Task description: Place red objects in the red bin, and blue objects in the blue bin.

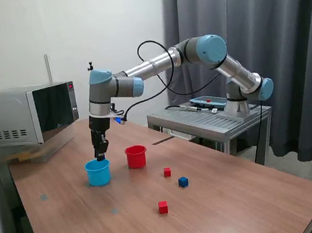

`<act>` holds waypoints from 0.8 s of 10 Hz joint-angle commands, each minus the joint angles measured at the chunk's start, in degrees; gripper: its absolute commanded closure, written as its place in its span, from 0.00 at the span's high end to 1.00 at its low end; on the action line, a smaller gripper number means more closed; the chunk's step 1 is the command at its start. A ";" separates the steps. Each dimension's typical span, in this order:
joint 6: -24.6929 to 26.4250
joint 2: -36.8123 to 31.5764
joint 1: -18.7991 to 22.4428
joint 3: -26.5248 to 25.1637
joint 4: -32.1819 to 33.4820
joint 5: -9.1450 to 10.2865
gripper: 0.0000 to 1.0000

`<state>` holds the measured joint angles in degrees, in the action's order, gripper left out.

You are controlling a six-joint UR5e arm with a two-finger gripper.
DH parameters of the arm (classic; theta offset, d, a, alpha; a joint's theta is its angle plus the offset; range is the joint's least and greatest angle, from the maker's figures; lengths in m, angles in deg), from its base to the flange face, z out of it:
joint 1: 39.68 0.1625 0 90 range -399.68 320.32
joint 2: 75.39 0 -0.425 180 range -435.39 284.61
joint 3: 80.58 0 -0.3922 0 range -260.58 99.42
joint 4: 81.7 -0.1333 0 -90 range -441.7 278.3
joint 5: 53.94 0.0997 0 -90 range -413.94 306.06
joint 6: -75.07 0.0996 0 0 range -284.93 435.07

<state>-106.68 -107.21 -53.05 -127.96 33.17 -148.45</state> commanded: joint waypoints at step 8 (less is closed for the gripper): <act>0.35 -0.18 -2.63 0.45 0.26 -0.06 1.00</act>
<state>-106.53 -107.29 -55.20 -127.65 33.36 -148.53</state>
